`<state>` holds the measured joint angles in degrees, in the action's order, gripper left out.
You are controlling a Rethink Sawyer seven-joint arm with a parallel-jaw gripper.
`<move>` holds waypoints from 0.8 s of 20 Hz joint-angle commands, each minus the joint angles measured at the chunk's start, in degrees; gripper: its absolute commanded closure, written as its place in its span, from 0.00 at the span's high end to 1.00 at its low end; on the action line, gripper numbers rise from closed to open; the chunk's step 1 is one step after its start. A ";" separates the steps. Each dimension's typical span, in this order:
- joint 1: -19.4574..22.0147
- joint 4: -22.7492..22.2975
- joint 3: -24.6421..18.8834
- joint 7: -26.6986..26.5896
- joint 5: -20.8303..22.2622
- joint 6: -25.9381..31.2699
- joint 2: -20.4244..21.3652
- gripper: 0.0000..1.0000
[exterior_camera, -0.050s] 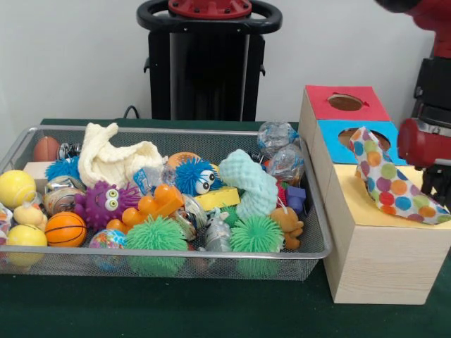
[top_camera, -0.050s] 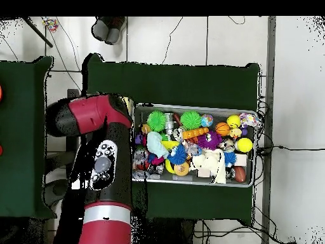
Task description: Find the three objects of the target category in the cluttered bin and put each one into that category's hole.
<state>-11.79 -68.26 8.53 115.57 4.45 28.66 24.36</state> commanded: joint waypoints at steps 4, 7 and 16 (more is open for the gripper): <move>6.90 -21.82 -9.36 1.96 1.88 -6.81 2.92 0.00; 6.11 -22.88 -7.72 3.46 3.87 -11.17 2.67 0.00; 1.23 -23.96 -1.71 7.99 2.55 -13.15 1.47 1.00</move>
<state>-9.41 -81.43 7.68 115.57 4.48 14.84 29.40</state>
